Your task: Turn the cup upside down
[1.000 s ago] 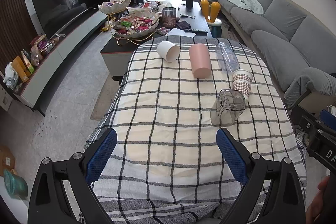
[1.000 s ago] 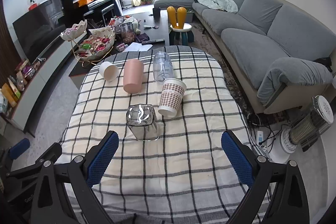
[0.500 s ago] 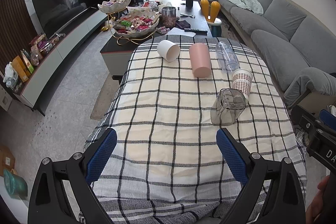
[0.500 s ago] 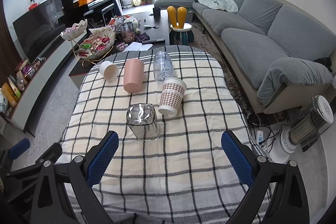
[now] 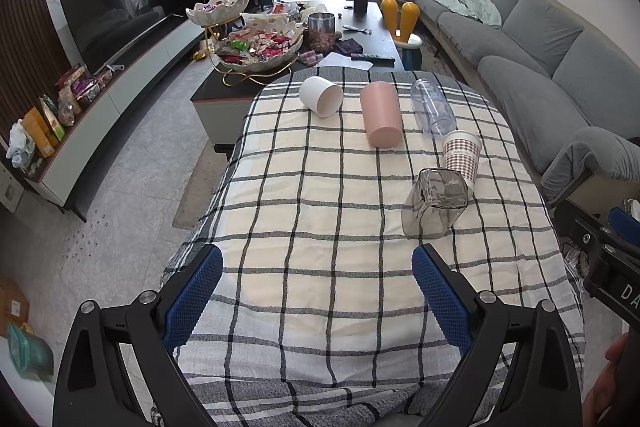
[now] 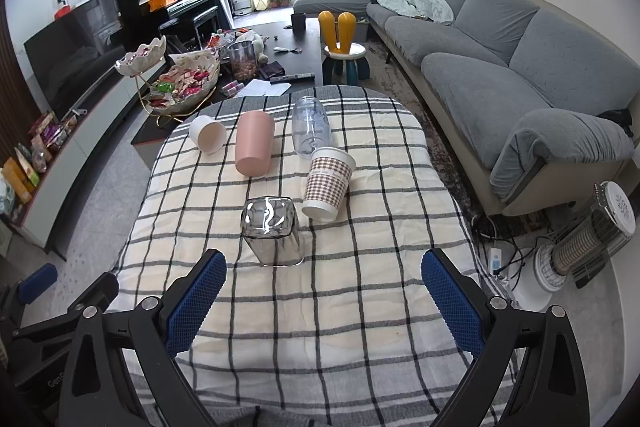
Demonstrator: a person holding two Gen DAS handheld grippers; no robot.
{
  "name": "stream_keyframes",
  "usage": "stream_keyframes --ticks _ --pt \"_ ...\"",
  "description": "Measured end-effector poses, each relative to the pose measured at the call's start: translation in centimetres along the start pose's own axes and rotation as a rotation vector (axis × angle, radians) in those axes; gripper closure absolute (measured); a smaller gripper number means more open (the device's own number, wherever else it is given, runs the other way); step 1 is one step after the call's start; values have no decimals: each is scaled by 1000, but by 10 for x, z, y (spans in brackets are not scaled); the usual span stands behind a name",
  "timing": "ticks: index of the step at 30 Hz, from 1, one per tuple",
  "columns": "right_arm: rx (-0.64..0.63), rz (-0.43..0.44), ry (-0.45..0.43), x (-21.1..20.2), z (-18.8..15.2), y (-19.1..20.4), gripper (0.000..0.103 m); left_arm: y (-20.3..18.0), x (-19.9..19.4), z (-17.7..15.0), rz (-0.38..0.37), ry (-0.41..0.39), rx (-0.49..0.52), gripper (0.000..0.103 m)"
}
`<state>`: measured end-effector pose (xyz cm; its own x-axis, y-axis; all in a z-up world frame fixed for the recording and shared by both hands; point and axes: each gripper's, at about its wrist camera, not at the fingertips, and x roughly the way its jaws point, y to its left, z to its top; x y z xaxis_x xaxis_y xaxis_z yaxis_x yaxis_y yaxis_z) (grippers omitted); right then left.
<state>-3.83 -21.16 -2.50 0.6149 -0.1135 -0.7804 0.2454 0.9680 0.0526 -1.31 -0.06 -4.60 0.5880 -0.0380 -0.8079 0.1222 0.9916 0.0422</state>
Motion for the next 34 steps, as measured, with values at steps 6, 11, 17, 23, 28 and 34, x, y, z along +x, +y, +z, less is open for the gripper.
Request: stream_keyframes --ticks 6,11,17,23,28,34 --pt "0 0 1 0 0 0 5 -1 -2 -2 4 -9 7 6" --pt "1 1 3 0 0 0 5 -1 -2 -1 1 -10 10 6" --pt "1 0 2 0 0 0 5 -4 -3 0 -9 -5 16 6" --pt "3 1 8 0 -1 1 5 -5 -1 -1 -16 7 17 6" --pt "3 2 9 1 -2 1 5 -5 0 -1 -12 10 12 6" --pt "5 0 13 1 -4 1 5 -4 2 -1 -5 8 23 5"
